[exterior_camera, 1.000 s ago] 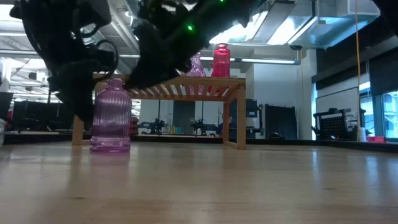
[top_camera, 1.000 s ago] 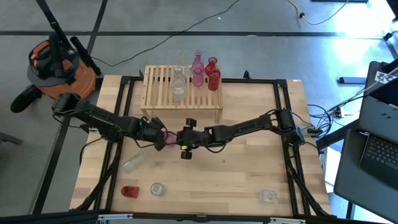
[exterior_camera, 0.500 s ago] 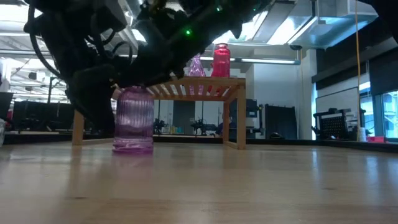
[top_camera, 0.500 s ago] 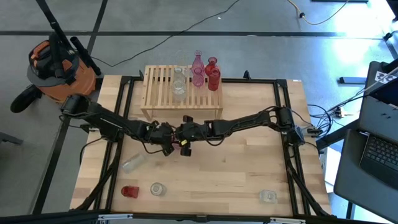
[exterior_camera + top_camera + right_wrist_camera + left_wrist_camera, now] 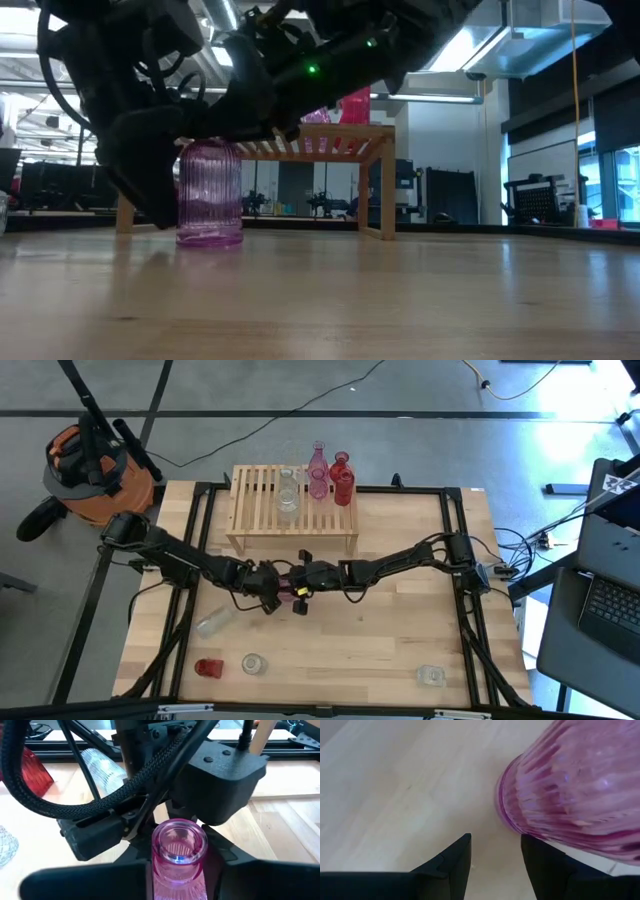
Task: Sort vases onto shelf
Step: Put the pink vase on the shelf aligned with the other pink vases
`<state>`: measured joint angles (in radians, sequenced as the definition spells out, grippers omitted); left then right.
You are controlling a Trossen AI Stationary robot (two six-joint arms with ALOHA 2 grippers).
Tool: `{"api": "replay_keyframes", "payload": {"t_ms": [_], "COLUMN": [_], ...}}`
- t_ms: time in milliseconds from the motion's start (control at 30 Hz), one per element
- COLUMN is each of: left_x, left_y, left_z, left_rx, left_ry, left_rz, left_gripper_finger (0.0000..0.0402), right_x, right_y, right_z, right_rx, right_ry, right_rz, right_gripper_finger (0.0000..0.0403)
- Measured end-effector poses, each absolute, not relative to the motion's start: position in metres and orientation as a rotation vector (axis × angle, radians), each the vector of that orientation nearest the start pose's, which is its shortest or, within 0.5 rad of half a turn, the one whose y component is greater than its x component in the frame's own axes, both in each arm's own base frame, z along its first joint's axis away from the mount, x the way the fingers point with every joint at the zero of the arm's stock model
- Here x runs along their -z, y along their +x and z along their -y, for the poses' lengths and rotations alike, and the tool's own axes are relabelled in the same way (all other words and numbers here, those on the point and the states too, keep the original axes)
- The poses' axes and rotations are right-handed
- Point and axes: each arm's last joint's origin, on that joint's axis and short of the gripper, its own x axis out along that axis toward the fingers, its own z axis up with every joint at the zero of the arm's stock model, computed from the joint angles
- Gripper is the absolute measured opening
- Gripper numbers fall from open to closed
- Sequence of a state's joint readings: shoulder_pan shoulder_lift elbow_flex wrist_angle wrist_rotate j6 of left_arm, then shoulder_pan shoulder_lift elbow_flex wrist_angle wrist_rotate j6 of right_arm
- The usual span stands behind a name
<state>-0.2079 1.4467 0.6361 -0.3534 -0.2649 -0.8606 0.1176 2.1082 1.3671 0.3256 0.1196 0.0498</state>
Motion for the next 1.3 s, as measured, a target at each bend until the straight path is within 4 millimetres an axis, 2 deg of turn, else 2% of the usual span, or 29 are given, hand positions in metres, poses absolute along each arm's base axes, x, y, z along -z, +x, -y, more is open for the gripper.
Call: {"api": "replay_keyframes", "payload": {"t_ms": [233,433,533,700,933,1067,1300], "left_x": [-0.148,-0.173,-0.187,-0.205,-0.21,-0.209,-0.209], "left_y": [0.229,0.209,0.193,0.17,0.161,0.162,0.163], "left_z": [0.056,0.071,0.073,0.07,0.065,0.065,0.064], "left_rx": [-0.544,-0.599,-0.632,-0.669,-0.698,-0.71,-0.728], "left_ry": [-0.552,-0.583,-0.607,-0.627,-0.591,-0.578,-0.563], "left_rz": [-0.96,-0.809,-0.742,-0.675,-0.651,-0.634,-0.615], "left_gripper_finger": [0.0169,0.0168,0.0165,0.0162,0.0162,0.0162,0.0162], "right_x": [-0.17,-0.179,-0.199,-0.255,-0.319,-0.328,-0.326], "right_y": [0.461,0.457,0.452,0.433,0.396,0.382,0.382], "right_z": [-0.055,-0.054,-0.053,-0.049,-0.037,-0.02,0.022], "right_rx": [0.013,0.019,0.039,0.122,0.305,0.418,0.499], "right_ry": [-0.011,-0.018,-0.02,-0.06,-0.146,-0.166,-0.074], "right_rz": [-0.399,-0.406,-0.374,-0.292,-0.222,-0.295,-0.294], "right_gripper_finger": [0.0067,0.0067,0.0067,0.0067,0.0067,0.0067,0.0067]}}
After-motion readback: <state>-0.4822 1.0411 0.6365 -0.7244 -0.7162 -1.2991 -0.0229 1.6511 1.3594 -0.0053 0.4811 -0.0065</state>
